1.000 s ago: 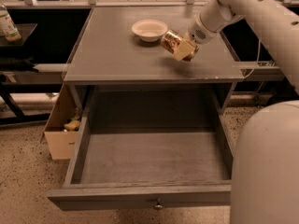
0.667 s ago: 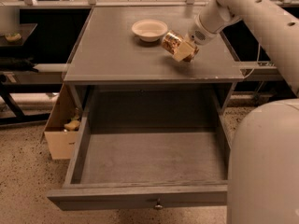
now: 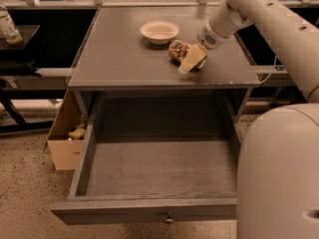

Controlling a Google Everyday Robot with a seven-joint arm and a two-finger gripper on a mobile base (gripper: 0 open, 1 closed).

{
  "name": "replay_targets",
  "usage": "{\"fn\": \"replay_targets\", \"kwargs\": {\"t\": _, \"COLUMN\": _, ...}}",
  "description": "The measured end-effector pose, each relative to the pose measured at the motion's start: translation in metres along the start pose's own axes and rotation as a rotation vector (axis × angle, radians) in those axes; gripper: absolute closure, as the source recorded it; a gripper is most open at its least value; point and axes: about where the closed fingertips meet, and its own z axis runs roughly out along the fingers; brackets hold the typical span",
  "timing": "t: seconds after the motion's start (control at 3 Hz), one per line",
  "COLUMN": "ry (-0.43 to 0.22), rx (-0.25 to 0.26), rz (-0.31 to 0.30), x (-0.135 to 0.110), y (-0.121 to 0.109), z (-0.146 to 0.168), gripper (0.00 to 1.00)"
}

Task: Pick orange can from top drawer and place on counter

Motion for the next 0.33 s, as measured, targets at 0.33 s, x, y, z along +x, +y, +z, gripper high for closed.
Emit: {"fn": "replay_targets", "kwargs": {"t": 0.33, "ry": 0.0, "rx": 0.0, "rz": 0.0, "x": 0.0, "y": 0.0, "z": 0.0, "gripper": 0.0}}
